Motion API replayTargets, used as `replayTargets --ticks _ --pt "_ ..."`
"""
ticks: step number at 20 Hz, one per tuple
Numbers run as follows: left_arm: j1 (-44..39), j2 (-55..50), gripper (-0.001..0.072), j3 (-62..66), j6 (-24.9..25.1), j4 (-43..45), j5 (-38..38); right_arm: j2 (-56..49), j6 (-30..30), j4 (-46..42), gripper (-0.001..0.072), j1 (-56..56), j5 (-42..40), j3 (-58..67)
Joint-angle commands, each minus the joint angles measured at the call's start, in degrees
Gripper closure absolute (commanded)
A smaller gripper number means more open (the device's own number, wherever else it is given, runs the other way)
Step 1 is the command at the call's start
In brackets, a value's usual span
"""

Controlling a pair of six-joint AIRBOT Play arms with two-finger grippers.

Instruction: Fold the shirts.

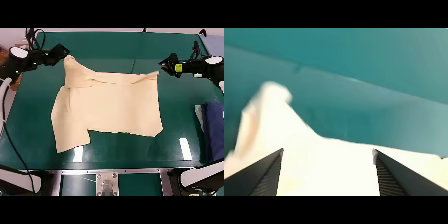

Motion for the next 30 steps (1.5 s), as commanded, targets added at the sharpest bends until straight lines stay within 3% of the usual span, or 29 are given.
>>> replayTargets --ticks 1,5,8,11,14,17,19,20,21,22,23,24,25,30 --pt "7.45 1.03 0.0068 0.90 -6.43 1.20 -12.74 0.44 -0.20 -1.66 0.0355 -4.79 11.34 0.02" --pt "21.90 5.14 0.0069 -1.05 -6.86 3.06 -31.78 8.66 -2.93 -2.95 0.0358 -10.84 15.41 -13.38" --pt "27.19 9.03 0.0070 -10.21 -6.82 12.33 -38.75 19.74 -6.86 -2.99 0.0389 -14.19 15.15 -30.03" --pt "28.30 11.02 0.0070 -24.90 -5.66 17.90 -38.77 33.07 -9.09 -2.97 0.0389 -17.11 11.04 -47.34" --pt "28.26 10.49 0.0069 -36.15 -1.55 12.52 -32.44 42.21 -10.84 -2.93 0.0390 -17.38 5.97 -58.90" --pt "28.24 8.63 0.0070 -40.22 1.90 8.39 -27.23 42.97 -10.82 -2.80 0.0385 -17.38 5.03 -64.35" --pt "27.87 5.86 0.0070 -40.22 3.74 3.82 -28.11 42.95 -10.82 -2.80 0.0388 -17.38 5.01 -65.85" --pt "27.04 4.70 0.0103 -40.22 5.62 0.57 -29.55 42.95 -10.80 -2.82 0.0388 -17.38 5.01 -65.99" --pt "25.83 4.04 0.0244 -40.22 7.48 -0.92 -30.82 42.95 -10.80 -2.78 0.0387 -17.38 4.74 -65.99" --pt "24.79 3.89 0.0328 -40.22 8.46 -0.96 -31.85 42.95 -10.80 -2.80 0.0387 -17.38 4.42 -65.99" --pt "24.00 3.89 0.0363 -40.17 8.96 -0.76 -32.87 42.95 -10.80 -2.78 0.0387 -17.38 4.13 -65.99" --pt "24.00 3.91 0.0563 -40.15 9.05 -0.76 -33.24 42.95 -10.38 -2.78 0.0387 -17.38 3.91 -65.96" --pt "24.17 3.96 0.0686 -39.98 9.35 -0.70 -32.94 42.95 -10.38 -2.82 0.0386 -17.38 3.93 -65.96" --pt "24.15 3.96 0.0687 -36.26 9.29 -0.20 -32.61 43.01 -4.17 -8.15 0.0376 -17.59 8.35 -66.01"
